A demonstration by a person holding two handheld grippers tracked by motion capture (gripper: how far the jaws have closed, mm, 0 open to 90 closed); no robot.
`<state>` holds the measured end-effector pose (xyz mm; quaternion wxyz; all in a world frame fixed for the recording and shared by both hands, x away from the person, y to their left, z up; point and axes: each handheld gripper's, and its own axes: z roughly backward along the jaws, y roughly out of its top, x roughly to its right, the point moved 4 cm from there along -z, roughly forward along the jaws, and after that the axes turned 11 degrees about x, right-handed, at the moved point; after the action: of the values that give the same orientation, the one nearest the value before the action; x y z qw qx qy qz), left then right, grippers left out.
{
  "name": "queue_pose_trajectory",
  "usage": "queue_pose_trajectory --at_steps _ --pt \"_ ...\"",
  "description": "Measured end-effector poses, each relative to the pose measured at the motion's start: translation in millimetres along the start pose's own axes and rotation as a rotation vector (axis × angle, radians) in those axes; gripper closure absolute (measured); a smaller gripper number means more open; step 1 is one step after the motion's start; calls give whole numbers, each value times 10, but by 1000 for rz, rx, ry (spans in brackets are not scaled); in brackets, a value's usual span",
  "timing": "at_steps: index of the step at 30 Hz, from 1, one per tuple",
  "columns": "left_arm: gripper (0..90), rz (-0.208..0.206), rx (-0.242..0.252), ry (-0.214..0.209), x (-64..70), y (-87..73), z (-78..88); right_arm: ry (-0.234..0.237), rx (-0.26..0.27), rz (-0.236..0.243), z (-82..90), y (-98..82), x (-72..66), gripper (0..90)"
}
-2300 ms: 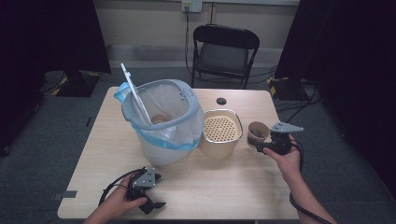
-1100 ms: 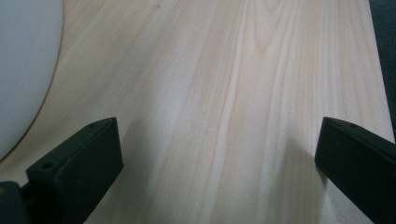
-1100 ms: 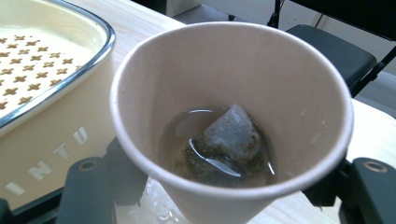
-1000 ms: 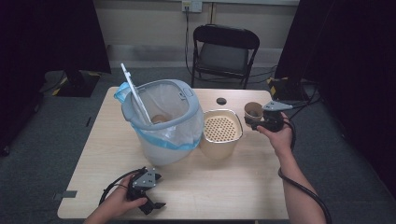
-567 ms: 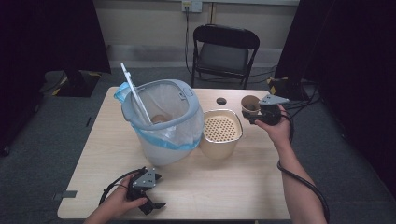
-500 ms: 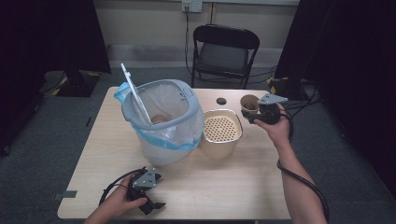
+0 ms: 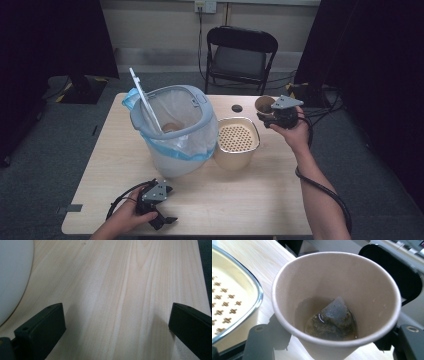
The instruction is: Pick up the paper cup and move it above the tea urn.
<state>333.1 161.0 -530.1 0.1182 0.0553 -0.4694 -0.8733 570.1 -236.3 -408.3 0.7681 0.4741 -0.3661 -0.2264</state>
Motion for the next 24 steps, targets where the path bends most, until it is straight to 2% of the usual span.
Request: queue_pose_trajectory --at_steps 5,13,24 --pt "1 0 0 0 0 0 0 -2 -19 98 -18 76 -43 314" --pt "1 0 0 0 0 0 0 -1 -1 145 -30 165 -91 313" --pt "1 -3 3 0 -2 2 -1 -8 -26 289 -2 292 -165 316"
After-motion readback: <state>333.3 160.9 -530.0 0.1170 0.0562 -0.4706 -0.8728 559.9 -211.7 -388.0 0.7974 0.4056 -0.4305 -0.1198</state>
